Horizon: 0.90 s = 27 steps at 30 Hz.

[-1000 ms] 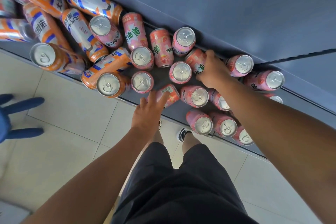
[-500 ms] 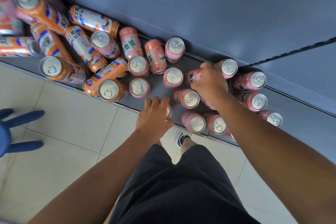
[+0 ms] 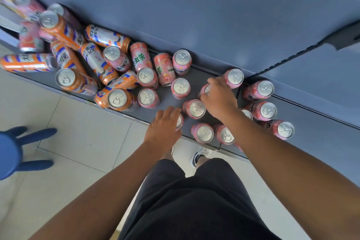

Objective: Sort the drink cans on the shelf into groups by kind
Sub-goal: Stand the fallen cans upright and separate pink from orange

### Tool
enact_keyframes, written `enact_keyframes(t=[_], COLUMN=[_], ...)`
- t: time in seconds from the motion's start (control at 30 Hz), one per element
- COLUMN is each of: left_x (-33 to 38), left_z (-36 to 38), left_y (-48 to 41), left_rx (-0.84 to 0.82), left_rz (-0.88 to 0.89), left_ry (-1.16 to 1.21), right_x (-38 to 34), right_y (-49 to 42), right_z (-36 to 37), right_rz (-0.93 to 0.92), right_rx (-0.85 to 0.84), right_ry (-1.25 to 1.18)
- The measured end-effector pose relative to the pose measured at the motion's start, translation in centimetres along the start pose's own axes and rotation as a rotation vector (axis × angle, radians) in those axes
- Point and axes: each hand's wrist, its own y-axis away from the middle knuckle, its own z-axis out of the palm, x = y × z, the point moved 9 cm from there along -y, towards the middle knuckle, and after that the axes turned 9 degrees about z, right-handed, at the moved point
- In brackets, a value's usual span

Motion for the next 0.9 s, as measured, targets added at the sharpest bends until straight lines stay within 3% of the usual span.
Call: enact_keyframes(t=[0.3, 0.6, 0.9], left_x=[0.6, -9.8, -18.9], left_z=[-6.2, -13.6, -12.8], left_y=[5.2, 7.4, 3.6], left_rx=[0.233, 0.412, 0.12], left_rz=[-0.154, -0.253, 0.03], left_ry=[-0.188, -0.216, -0.401], right_x=[-5.4, -11.2, -15.3], right_y=[4.0, 4.1, 2.4], right_z=[-3.3, -2.7, 1.2], right_rz=[-0.185, -0.164, 0.035], right_rx=[0.027, 0.061, 0.014], right_ry=[0.019, 0.033, 0.189])
